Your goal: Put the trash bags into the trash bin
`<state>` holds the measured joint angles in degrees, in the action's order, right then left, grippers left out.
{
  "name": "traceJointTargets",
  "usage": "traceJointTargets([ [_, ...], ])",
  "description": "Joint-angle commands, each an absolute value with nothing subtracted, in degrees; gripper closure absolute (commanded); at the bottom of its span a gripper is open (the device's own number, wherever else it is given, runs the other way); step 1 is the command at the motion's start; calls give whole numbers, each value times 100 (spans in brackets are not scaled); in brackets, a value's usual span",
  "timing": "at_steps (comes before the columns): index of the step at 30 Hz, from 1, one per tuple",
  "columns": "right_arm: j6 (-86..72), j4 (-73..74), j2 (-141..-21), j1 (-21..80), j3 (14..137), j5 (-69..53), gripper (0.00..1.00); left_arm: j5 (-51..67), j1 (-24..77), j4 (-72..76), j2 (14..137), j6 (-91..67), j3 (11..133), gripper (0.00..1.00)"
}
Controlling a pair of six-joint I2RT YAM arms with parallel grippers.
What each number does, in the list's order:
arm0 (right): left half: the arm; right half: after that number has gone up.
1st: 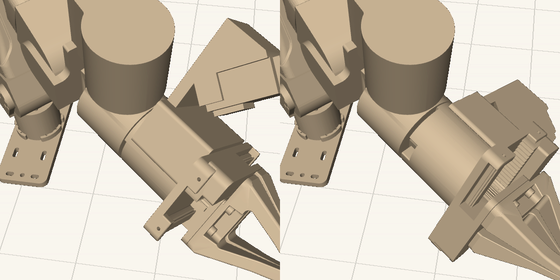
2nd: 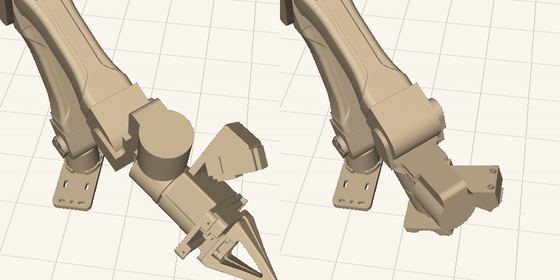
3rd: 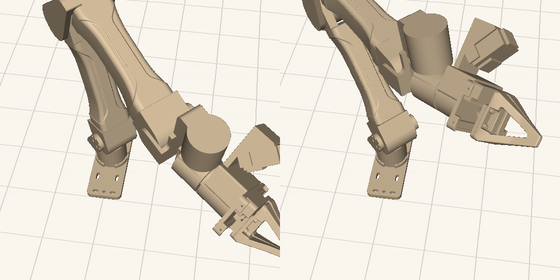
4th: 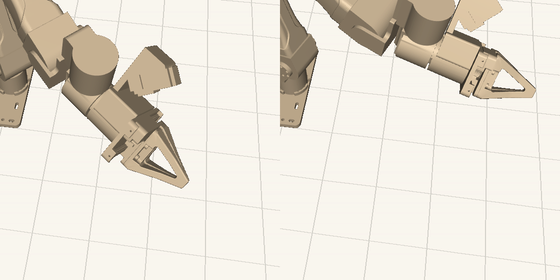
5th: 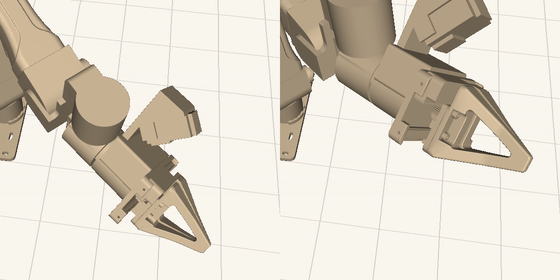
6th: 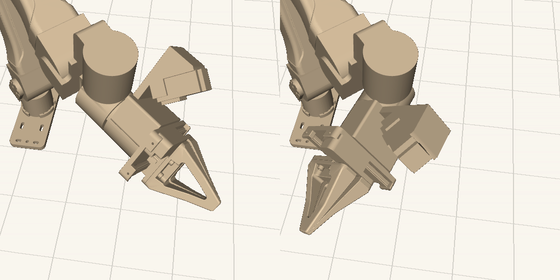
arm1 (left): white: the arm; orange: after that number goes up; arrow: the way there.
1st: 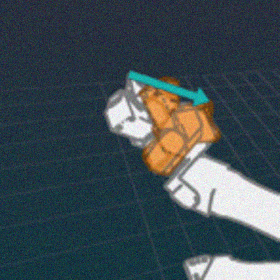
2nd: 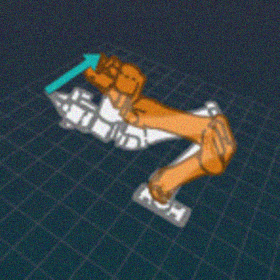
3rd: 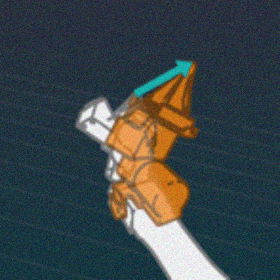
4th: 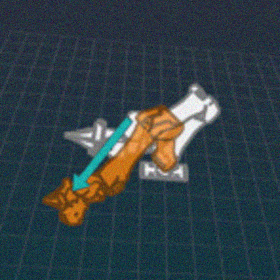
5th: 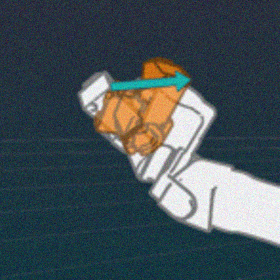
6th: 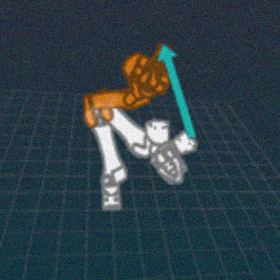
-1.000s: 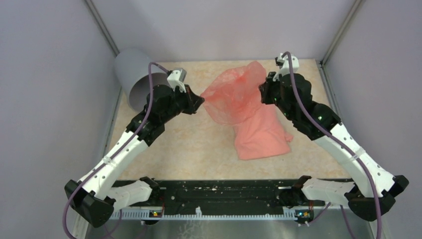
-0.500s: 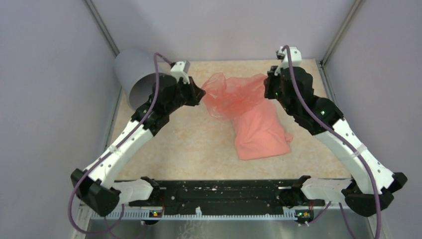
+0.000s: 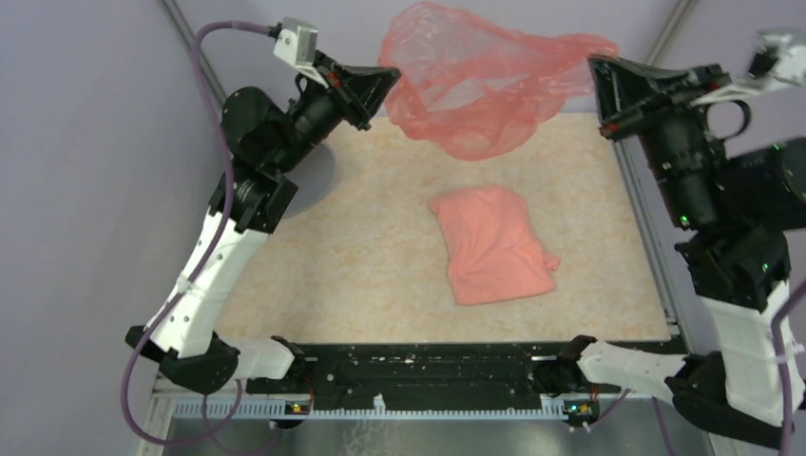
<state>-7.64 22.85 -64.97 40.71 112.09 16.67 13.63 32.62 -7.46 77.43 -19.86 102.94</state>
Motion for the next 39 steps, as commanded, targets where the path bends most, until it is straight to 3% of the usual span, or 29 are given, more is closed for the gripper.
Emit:
traceJointTargets([
  [1, -936, 1756, -6263, 4051, 9683, 1749, 100, 1179, 3272, -416, 7658, -1841, 9357, 100],
  [6, -1869, 1878, -6648, 4041, 6969, 1880, 100, 936, 3277, -419, 7743, -2020, 7400, 100],
  [11, -2419, 2070, -6663, 4041, 6003, 1601, 100, 1008, 3275, -248, 7292, -2250, 6017, 100],
  [21, -1829, 3255, -6203, 4042, 7812, 2657, 100, 678, 3276, -907, 6718, -2011, 6375, 100],
  [32, -1573, 3526, -6111, 4042, 8421, 2948, 100, 598, 3276, -1182, 6505, -1968, 6872, 99],
  [34, -1516, 3542, -6144, 4042, 8570, 2986, 100, 651, 3277, -1203, 6476, -1957, 6919, 93],
  [39, -1329, 3661, -6333, 4042, 8954, 3247, 100, 697, 3272, -1282, 6339, -1947, 7010, 62],
])
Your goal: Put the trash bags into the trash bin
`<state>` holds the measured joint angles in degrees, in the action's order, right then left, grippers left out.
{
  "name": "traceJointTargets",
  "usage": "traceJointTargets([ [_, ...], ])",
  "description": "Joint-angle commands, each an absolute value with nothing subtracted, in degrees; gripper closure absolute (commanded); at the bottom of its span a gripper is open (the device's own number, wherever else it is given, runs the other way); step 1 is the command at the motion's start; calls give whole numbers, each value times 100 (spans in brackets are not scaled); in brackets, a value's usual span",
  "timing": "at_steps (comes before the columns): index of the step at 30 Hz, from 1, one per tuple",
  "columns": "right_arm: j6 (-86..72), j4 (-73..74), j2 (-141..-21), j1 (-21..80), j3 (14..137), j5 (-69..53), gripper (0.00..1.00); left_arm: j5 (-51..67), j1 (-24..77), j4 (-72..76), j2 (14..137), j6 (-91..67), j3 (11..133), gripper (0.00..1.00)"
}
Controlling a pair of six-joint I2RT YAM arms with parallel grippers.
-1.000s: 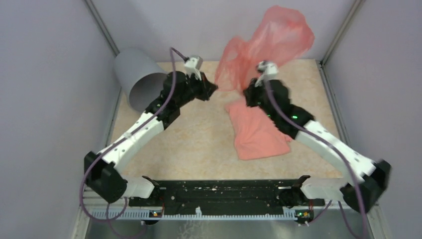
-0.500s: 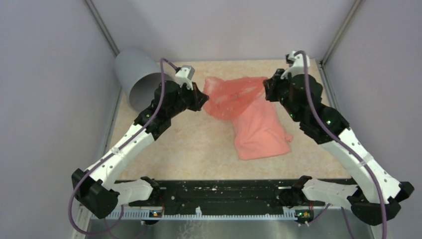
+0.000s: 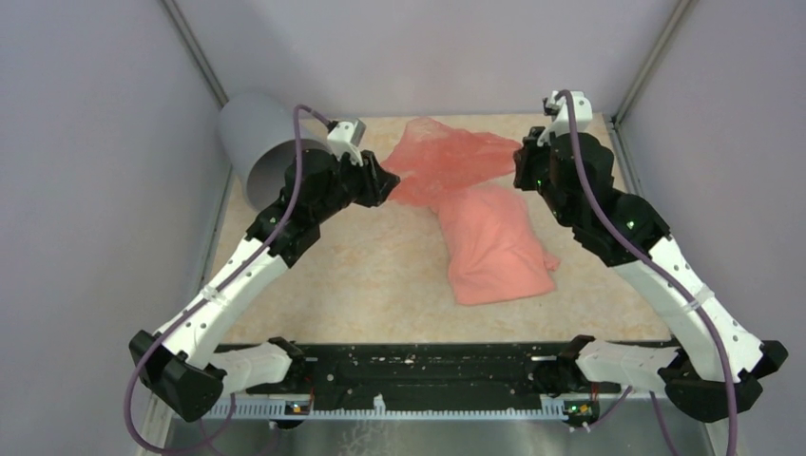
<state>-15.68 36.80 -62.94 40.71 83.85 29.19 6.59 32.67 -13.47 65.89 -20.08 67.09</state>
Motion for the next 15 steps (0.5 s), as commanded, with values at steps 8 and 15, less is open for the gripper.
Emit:
traceJointTargets([
  [8, -1110, 3666, -6468, 4042, 9157, 3356, 100, 154, 3270, -1689, 6043, -1817, 7052, 13],
  [15, -995, 3637, -6325, 4041, 9010, 3054, 100, -1526, 3275, -2117, 5968, -1780, 7031, 5],
])
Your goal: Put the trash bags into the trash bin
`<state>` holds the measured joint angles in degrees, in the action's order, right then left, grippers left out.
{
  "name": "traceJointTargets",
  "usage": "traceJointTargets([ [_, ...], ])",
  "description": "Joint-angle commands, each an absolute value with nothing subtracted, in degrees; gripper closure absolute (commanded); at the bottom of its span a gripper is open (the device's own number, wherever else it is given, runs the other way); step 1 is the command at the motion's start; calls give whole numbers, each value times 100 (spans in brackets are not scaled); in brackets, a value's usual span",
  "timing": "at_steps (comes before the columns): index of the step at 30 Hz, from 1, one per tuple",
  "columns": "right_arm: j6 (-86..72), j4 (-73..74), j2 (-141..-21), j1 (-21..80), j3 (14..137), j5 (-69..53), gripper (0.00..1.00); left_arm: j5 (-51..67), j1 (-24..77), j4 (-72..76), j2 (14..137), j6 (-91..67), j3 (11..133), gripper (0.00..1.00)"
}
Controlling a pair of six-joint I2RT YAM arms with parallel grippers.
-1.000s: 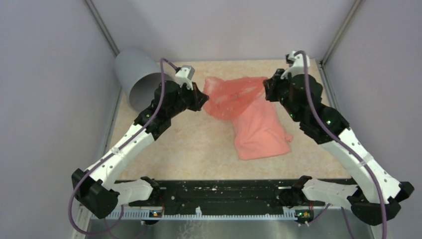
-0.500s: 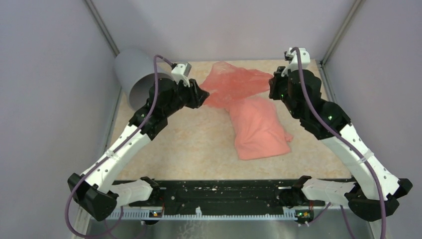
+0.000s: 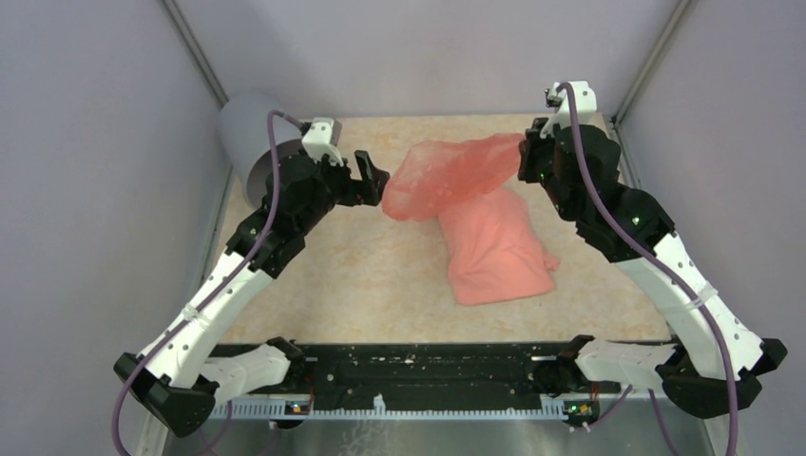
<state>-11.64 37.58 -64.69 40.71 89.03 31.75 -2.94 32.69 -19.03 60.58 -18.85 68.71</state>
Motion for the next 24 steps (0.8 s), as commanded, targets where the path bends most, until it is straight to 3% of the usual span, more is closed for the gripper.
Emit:
traceJointTargets([
  [1, -979, 3636, -6285, 4038, 8970, 3005, 100, -1868, 3277, -2148, 5976, -1776, 6997, 5],
  [8, -966, 3555, -6071, 4041, 8731, 2583, 100, -4064, 3038, -1697, 6203, -1015, 6638, 5],
  [24, -923, 3348, -5756, 4041, 8345, 2195, 100, -4747, 1257, -180, 7403, 656, 6331, 8],
])
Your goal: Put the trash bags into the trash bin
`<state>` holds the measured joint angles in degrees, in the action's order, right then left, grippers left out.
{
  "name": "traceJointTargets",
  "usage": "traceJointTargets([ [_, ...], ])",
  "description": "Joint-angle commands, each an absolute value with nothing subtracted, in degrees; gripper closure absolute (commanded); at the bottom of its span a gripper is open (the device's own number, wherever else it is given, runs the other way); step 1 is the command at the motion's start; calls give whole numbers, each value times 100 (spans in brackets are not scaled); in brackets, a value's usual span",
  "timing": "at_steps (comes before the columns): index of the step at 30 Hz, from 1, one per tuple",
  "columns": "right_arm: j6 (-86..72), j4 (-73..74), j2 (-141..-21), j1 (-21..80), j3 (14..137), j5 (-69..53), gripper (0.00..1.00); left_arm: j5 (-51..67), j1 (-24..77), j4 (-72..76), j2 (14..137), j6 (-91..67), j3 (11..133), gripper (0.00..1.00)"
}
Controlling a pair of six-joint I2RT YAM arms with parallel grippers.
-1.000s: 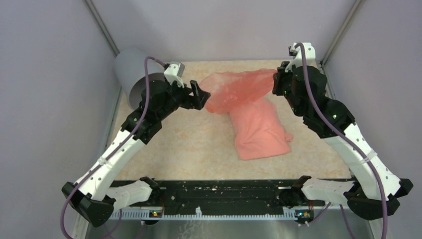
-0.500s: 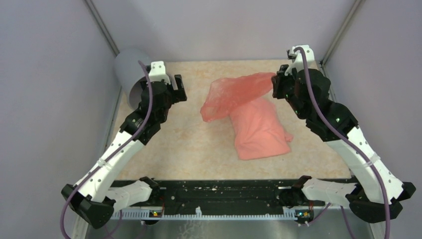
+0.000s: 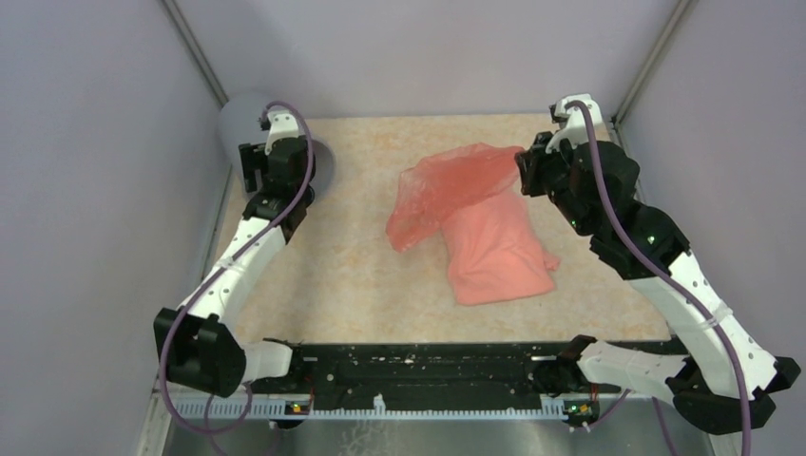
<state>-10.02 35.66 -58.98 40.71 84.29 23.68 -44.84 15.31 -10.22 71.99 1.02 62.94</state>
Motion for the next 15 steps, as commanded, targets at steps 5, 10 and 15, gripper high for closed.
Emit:
traceJointTargets([
  [5, -914, 3284, -5653, 4036, 8227, 2162, 100, -4540, 902, -44, 7884, 771, 6504, 9],
  [10, -897, 3232, -5612, 4042, 8184, 2061, 100, -4495, 620, 450, 8360, 896, 6445, 10],
  [15, -896, 3212, -5561, 4040, 8144, 1975, 100, -4552, 307, 949, 8805, 1073, 6303, 9],
])
